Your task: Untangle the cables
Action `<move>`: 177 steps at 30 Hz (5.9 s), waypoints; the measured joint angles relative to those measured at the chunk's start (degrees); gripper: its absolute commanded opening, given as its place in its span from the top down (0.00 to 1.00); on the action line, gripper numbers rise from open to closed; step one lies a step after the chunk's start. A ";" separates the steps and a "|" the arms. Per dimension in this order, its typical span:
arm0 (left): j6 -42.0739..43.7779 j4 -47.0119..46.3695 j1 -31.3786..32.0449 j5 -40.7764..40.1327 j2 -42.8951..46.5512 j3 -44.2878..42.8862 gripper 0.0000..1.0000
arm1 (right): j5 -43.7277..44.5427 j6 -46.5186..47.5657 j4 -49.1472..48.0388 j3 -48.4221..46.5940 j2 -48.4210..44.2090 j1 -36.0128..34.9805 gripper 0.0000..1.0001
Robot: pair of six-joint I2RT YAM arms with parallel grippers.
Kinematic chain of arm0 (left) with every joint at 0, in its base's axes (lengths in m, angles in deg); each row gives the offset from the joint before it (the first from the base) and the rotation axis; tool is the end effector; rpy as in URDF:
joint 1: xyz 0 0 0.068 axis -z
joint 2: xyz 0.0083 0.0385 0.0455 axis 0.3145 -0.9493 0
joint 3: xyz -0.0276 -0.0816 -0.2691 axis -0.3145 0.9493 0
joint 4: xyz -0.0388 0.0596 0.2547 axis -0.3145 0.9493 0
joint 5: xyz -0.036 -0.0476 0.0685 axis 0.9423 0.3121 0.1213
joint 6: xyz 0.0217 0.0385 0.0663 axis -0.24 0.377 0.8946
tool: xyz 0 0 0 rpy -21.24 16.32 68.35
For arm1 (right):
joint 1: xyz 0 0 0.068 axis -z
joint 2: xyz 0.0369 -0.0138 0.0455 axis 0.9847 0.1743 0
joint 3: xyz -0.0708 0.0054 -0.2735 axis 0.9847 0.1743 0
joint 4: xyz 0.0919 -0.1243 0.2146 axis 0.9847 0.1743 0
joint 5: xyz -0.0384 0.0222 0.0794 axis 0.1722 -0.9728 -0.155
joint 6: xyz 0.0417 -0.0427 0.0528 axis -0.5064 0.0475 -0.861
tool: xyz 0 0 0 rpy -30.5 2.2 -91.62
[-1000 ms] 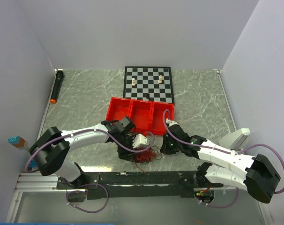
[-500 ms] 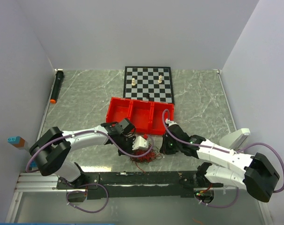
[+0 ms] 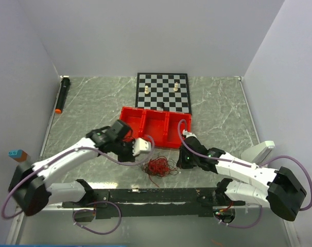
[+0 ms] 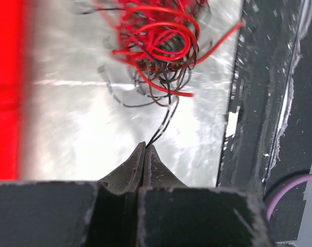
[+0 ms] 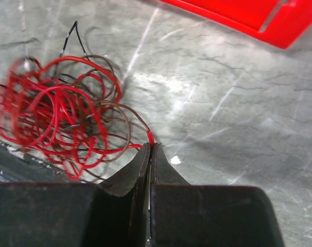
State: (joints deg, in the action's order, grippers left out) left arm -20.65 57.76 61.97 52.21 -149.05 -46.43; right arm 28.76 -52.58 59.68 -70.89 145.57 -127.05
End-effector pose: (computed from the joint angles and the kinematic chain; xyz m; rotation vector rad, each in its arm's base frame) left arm 0.1519 -0.1872 0.2119 1.7713 1.9654 -0.6726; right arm 0.1416 0.1534 0.1579 -0.1849 2.6093 0.6037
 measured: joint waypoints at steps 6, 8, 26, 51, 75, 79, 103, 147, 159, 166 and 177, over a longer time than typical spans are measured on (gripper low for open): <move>-0.17 6.71 -6.60 -0.63 8.09 -5.95 0.99 | 2.67 -1.31 1.42 0.00 0.94 0.00 1.00; -0.24 8.46 -8.22 -1.53 8.98 -8.20 0.99 | 3.82 -1.92 2.10 0.00 1.05 0.00 1.00; -5.38 7.63 -11.21 -18.14 19.28 -43.43 0.99 | 10.93 -8.41 8.55 0.44 3.65 0.00 1.00; -9.97 -34.56 -11.23 -45.16 16.46 -57.90 0.99 | 11.78 -11.87 9.73 -1.20 6.86 -0.02 1.00; -2.05 -31.01 -11.32 -48.65 13.70 -59.87 0.99 | 13.90 -12.37 10.67 0.02 -1.27 -0.66 0.64; -6.34 -21.84 -11.32 -42.77 14.97 -51.54 0.99 | 14.25 -9.09 10.32 -0.09 -5.57 -0.66 0.48; -12.57 -11.91 -11.32 -34.34 13.44 -50.71 0.99 | -13.09 21.75 -39.74 -9.55 16.46 -9.38 0.30; 13.51 -50.34 -11.32 -47.50 10.64 -61.92 0.99 | -14.19 13.44 -23.89 -23.08 34.67 -14.80 0.40; 26.75 -59.49 -11.30 -49.90 -0.15 -70.99 0.99 | -8.15 10.62 -20.63 -11.39 25.20 -14.80 0.32; 33.99 -64.54 -11.30 -48.61 -5.33 -79.71 0.99 | -5.51 10.05 -20.98 -10.14 24.00 -14.80 0.29; 43.12 -73.99 -11.32 -41.13 -8.26 -88.19 0.99 | -1.05 9.35 -21.46 -5.66 19.58 -14.62 0.25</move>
State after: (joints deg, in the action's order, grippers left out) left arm 22.48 -16.22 50.64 11.07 -157.31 -134.62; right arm 27.71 -43.23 38.22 -76.56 165.16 -141.67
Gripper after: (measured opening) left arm 0.015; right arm 0.753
